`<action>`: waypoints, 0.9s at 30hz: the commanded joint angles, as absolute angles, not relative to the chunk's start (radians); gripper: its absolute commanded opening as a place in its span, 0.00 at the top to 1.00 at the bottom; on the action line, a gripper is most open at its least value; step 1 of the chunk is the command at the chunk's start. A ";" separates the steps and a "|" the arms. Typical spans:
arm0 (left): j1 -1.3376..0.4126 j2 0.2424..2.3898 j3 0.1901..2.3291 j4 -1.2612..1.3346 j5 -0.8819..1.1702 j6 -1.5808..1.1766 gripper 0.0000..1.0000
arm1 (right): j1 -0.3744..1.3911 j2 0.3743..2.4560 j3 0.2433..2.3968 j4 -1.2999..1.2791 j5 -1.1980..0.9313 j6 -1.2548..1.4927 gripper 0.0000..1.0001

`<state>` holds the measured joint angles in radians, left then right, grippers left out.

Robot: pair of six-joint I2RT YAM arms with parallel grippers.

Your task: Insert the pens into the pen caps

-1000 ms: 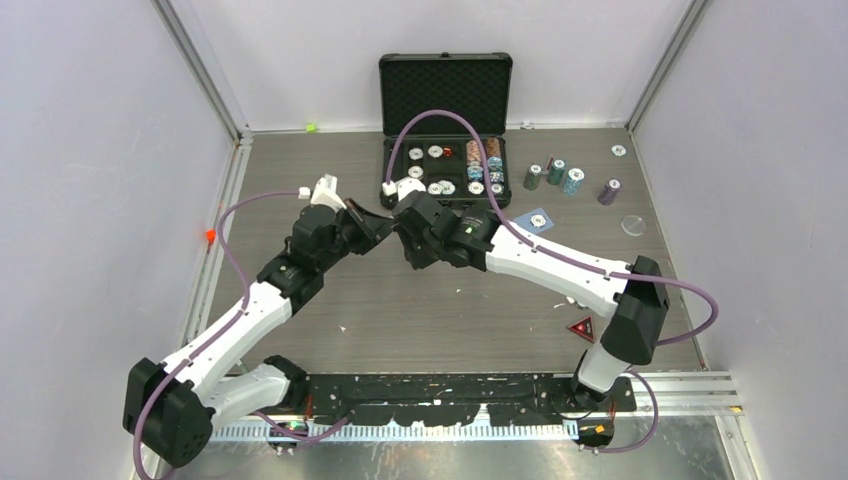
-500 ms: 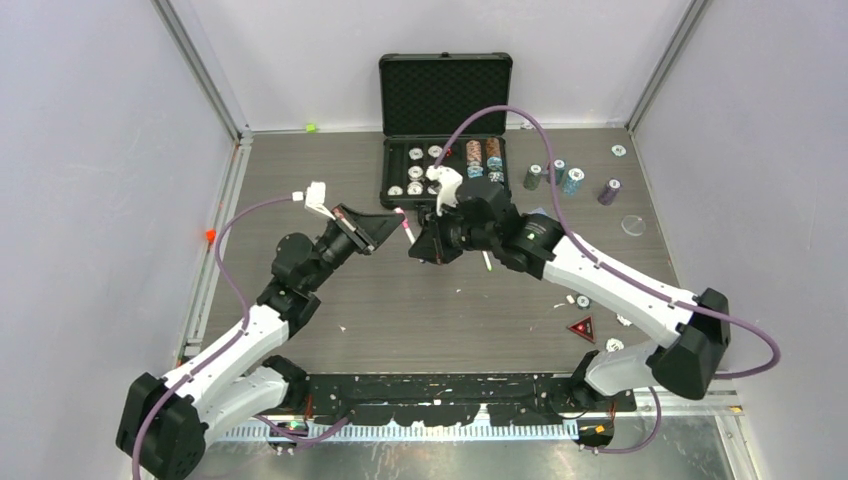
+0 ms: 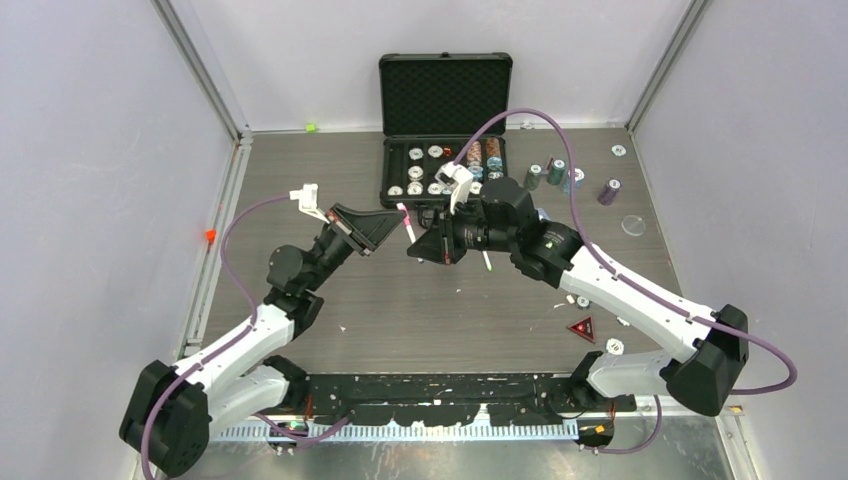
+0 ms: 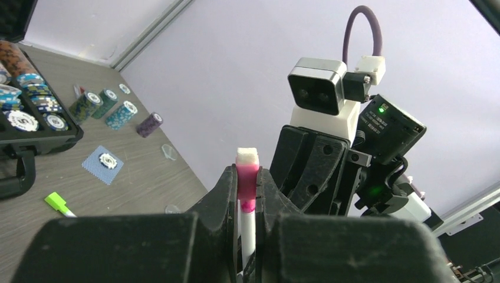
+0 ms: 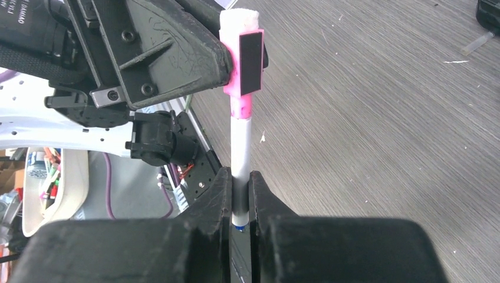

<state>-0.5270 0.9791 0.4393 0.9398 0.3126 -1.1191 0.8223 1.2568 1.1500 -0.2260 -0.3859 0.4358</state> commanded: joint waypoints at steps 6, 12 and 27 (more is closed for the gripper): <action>-0.605 0.939 0.495 0.435 0.420 -0.961 1.00 | 0.836 1.285 1.360 -0.118 -0.108 0.318 0.99; -0.662 0.980 0.609 0.152 0.251 -0.919 1.00 | 0.932 1.405 1.494 -0.277 0.171 0.204 1.00; -0.694 1.031 0.702 -0.039 0.189 -0.949 1.00 | 1.014 1.528 1.624 -0.371 0.416 0.131 1.00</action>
<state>-0.6254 1.0084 0.7334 0.1364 -0.0395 -0.9695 1.0245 1.5845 1.5360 -0.7124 0.3393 0.1669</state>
